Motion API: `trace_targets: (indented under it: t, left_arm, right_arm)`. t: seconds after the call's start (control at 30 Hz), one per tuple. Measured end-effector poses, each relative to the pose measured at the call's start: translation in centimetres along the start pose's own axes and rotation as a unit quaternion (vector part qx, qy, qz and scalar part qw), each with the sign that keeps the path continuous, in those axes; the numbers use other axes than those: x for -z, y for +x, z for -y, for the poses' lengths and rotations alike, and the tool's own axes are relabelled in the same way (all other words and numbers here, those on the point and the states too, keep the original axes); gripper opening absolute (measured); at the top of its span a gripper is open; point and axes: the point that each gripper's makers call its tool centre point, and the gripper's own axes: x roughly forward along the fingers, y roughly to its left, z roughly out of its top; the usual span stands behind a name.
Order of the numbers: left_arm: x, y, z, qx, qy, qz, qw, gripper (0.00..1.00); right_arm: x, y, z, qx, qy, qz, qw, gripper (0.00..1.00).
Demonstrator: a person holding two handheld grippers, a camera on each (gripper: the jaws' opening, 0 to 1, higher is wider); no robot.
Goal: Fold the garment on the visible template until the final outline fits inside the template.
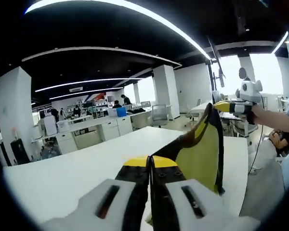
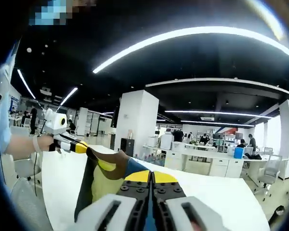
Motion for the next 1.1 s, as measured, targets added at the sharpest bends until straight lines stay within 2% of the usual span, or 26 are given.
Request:
trace_targets:
  t: [0.03,0.1,0.2,0.27,0.37,0.6,0.7,0.77,0.8,0.87,1.0,1.1]
  left_arm:
    - [0.8,0.7,-0.2,0.005,-0.012,-0.011,0.9999,0.0]
    - [1.6,1.8,-0.7,0.008,-0.02,-0.015,0.9996,0.0]
    - [3.1,3.7,-1.4,0.01,-0.022,-0.032,0.9992,0.0]
    - [4.0,5.0,-1.8,0.013,-0.036,-0.038,0.9985,0.0]
    - [5.3,6.7,-2.7,0.013,-0.04,-0.047,0.998,0.0]
    - [9.0,10.5,-4.6,0.018,-0.063,-0.079,0.9947,0.0]
    - [10.7,12.1,-5.2,0.025,-0.063,-0.094,0.9932,0.0]
    - [11.9,13.2,-5.6,0.028,-0.063,-0.104,0.9922,0.0]
    - [12.4,13.6,-5.6,0.03,-0.065,-0.107,0.9917,0.0]
    - [13.3,14.4,-5.8,0.033,-0.072,-0.112,0.9906,0.0]
    - [16.5,17.0,-6.6,0.037,-0.1,-0.135,0.9851,0.0]
    - [18.0,18.3,-7.1,0.037,-0.116,-0.143,0.9822,0.0]
  right_arm:
    - [0.6,0.3,0.2,0.001,0.001,-0.006,1.0,0.0]
    - [2.2,1.2,0.8,0.0,-0.002,-0.023,0.9997,0.0]
    - [3.9,2.6,1.7,-0.002,0.003,-0.042,0.9991,0.0]
    - [4.8,3.6,2.3,-0.002,-0.002,-0.054,0.9986,0.0]
    - [6.1,5.1,3.2,-0.008,-0.002,-0.064,0.9979,0.0]
    - [10.4,8.6,5.2,-0.008,0.008,-0.099,0.995,0.0]
    - [12.9,9.8,6.5,-0.002,0.011,-0.124,0.9922,0.0]
    - [14.0,10.5,7.0,-0.006,0.009,-0.13,0.9915,0.0]
    - [15.2,10.9,7.4,-0.004,0.016,-0.144,0.9894,0.0]
    - [16.2,11.4,7.9,-0.006,0.013,-0.149,0.9888,0.0]
    - [20.2,13.0,9.4,-0.002,0.041,-0.181,0.9826,0.0]
    - [22.5,14.3,10.7,-0.004,0.048,-0.199,0.9788,0.0]
